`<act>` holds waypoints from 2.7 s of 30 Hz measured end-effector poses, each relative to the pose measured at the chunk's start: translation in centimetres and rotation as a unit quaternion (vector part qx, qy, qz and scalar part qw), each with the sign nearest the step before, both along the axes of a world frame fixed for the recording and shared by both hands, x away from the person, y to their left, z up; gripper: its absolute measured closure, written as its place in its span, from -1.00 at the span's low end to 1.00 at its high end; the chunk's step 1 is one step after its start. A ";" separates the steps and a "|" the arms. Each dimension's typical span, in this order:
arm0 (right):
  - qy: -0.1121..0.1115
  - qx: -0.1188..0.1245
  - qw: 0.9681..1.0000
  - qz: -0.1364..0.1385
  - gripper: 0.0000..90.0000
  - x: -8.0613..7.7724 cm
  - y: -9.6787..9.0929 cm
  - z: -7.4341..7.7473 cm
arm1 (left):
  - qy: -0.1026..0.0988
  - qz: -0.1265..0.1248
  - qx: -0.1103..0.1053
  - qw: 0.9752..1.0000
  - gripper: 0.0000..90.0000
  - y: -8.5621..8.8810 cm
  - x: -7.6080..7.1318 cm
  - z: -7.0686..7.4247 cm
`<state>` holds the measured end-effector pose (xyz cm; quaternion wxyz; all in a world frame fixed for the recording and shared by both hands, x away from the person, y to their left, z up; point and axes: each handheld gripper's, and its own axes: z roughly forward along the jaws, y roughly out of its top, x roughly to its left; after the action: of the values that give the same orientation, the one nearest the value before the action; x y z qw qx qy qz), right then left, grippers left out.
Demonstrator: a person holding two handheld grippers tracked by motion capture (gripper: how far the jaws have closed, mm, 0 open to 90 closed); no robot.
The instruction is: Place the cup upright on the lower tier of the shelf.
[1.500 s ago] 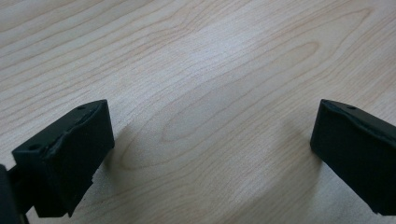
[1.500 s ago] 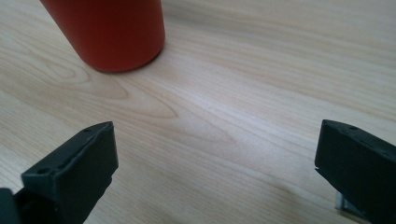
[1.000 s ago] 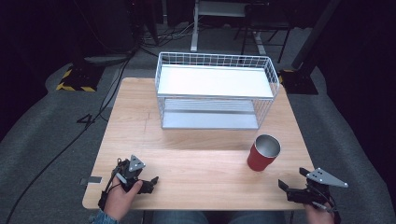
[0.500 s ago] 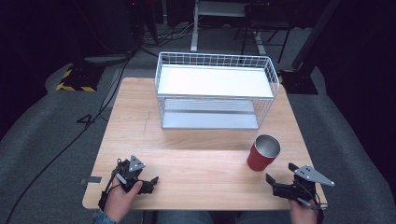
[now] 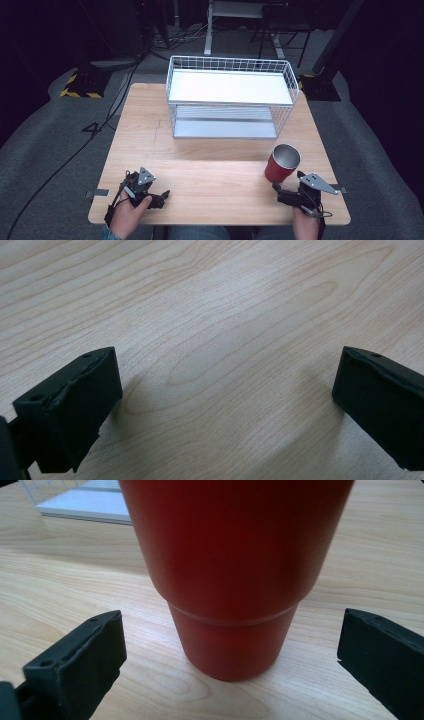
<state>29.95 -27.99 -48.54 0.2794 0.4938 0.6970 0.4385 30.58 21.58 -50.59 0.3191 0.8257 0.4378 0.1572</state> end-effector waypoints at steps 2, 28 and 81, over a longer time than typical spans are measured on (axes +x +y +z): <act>-0.001 -0.001 1.000 -0.001 -1.00 0.2 0.1 -0.1 | 0.002 -0.002 0.000 1.000 -1.00 0.0 0.0 0.0; 0.011 0.017 1.000 -0.012 -0.89 3.9 1.2 -1.4 | 0.001 -0.005 0.000 1.000 -1.00 -0.4 0.1 0.0; -0.006 -0.012 0.999 0.051 -0.60 5.7 4.2 3.8 | -0.021 0.002 -0.020 1.000 -0.67 0.8 -1.5 0.7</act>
<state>35.61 -23.77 -44.74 0.2666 0.4515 0.7250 0.4465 29.10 22.34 -49.86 0.3437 0.8148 0.4362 0.1663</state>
